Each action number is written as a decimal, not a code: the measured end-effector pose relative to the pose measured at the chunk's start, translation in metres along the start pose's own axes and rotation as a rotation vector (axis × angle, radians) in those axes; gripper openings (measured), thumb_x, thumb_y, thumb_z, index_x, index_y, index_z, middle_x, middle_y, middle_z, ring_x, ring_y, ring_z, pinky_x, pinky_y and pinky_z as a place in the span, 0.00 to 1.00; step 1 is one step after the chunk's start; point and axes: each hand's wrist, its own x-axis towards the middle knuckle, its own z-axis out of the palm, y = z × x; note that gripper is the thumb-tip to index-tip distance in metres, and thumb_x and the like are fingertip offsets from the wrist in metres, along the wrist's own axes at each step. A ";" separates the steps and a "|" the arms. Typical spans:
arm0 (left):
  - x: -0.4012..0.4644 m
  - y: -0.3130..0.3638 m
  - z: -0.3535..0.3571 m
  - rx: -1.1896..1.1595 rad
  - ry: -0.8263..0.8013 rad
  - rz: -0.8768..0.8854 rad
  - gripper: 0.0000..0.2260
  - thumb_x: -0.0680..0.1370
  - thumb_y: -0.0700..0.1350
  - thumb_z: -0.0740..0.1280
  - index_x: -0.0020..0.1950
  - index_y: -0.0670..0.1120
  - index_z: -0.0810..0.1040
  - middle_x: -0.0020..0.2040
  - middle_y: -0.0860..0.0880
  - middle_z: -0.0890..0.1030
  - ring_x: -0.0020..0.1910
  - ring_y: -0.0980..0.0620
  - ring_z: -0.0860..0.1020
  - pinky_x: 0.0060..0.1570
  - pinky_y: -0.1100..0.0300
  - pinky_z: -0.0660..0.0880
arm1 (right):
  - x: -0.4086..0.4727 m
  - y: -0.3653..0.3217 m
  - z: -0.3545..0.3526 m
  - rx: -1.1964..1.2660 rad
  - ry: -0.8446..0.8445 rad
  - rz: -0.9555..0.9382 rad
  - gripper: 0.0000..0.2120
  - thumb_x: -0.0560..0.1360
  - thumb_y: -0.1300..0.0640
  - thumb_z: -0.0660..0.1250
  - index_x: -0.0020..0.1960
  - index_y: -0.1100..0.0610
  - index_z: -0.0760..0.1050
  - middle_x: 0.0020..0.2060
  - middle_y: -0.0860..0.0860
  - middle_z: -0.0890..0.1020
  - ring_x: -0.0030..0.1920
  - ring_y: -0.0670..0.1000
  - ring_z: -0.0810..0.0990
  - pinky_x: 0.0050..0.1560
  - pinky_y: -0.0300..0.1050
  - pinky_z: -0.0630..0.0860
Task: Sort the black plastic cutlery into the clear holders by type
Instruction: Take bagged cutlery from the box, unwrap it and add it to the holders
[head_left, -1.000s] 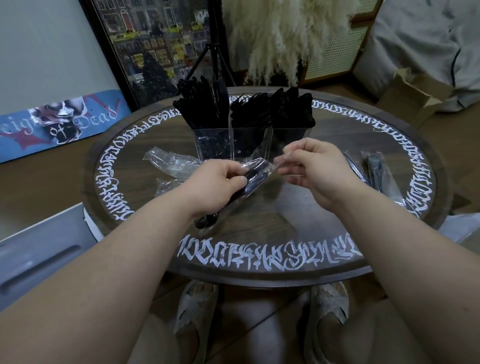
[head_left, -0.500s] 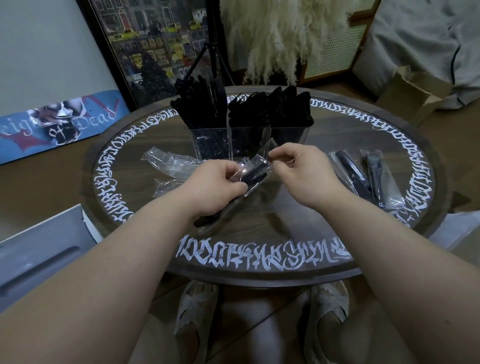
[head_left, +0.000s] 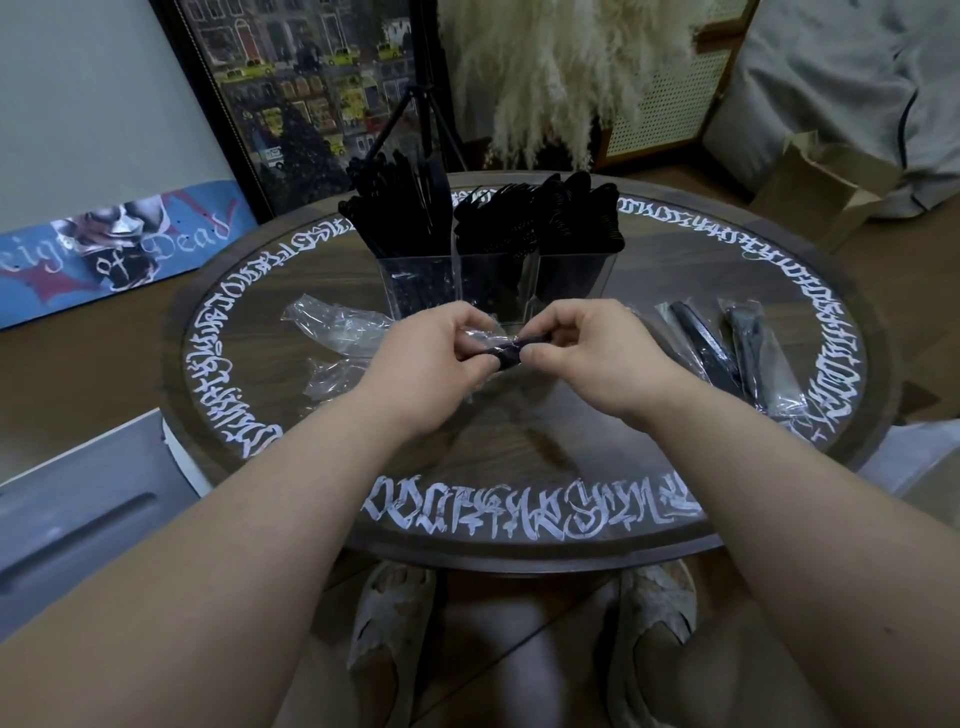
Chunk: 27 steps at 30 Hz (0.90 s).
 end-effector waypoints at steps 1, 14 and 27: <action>0.000 0.001 -0.001 -0.008 0.042 0.006 0.14 0.74 0.46 0.72 0.58 0.52 0.76 0.50 0.56 0.82 0.48 0.59 0.80 0.49 0.67 0.75 | 0.000 0.000 -0.001 0.043 0.013 0.015 0.03 0.72 0.60 0.72 0.42 0.53 0.80 0.32 0.51 0.80 0.33 0.48 0.75 0.37 0.42 0.73; 0.003 -0.014 -0.024 -0.259 0.127 -0.252 0.10 0.80 0.37 0.62 0.50 0.48 0.80 0.43 0.46 0.85 0.44 0.52 0.84 0.46 0.53 0.81 | 0.001 0.011 -0.026 0.370 0.168 0.230 0.07 0.75 0.66 0.67 0.42 0.56 0.76 0.32 0.52 0.76 0.27 0.45 0.72 0.27 0.35 0.68; 0.007 -0.017 -0.020 -0.117 0.245 -0.249 0.07 0.79 0.42 0.64 0.42 0.47 0.78 0.32 0.51 0.81 0.29 0.55 0.76 0.28 0.63 0.69 | -0.003 0.009 -0.034 0.602 0.046 0.310 0.05 0.75 0.66 0.67 0.42 0.58 0.76 0.32 0.51 0.78 0.31 0.47 0.77 0.35 0.38 0.75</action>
